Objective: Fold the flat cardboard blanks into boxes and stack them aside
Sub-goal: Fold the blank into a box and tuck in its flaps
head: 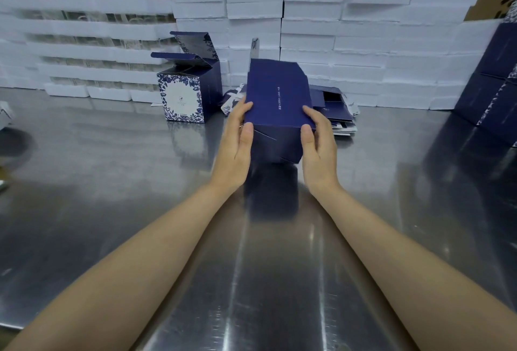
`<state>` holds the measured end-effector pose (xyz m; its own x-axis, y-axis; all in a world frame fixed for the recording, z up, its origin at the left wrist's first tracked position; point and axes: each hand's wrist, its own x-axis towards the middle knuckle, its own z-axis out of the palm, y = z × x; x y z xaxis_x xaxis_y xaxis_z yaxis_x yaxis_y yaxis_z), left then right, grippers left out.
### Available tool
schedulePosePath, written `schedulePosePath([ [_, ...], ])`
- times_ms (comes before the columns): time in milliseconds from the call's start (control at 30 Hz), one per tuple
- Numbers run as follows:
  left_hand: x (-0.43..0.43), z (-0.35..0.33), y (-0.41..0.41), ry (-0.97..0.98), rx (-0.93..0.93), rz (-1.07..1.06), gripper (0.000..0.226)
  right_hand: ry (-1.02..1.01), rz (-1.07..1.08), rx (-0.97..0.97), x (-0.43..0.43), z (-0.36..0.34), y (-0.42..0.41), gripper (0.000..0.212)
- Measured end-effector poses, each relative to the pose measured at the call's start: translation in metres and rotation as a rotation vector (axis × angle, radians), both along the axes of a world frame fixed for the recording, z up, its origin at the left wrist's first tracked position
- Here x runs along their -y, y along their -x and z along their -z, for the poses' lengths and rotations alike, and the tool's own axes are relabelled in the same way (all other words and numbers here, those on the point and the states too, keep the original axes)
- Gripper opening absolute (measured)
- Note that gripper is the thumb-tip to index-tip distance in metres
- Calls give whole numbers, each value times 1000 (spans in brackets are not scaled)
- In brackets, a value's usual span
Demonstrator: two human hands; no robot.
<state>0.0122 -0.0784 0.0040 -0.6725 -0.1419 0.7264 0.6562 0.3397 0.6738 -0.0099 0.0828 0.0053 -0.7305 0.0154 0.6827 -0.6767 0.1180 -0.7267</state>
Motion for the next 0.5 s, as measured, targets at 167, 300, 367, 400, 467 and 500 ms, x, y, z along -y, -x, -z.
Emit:
schedulePosePath([
  [167, 8, 0, 6, -142, 158, 34, 45, -2, 35, -166, -5, -1, 0, 24],
  [300, 21, 4, 17, -144, 329, -297, 48, 195, 57, 5, -6, -3, 0, 31],
  [367, 26, 5, 19, -203, 319, -386, 43, 294, 150, 99, -8, -4, 3, 28],
  [400, 27, 5, 19, -209, 324, -394, 39, 294, 192, 144, -9, -4, 5, 26],
  [467, 27, 6, 20, -188, 361, -334, 31, 276, 234, 204, -11, -3, 10, 22],
  [500, 24, 6, 20, -179, 380, -263, 28, 280, 227, 227, -12, -3, 12, 22],
])
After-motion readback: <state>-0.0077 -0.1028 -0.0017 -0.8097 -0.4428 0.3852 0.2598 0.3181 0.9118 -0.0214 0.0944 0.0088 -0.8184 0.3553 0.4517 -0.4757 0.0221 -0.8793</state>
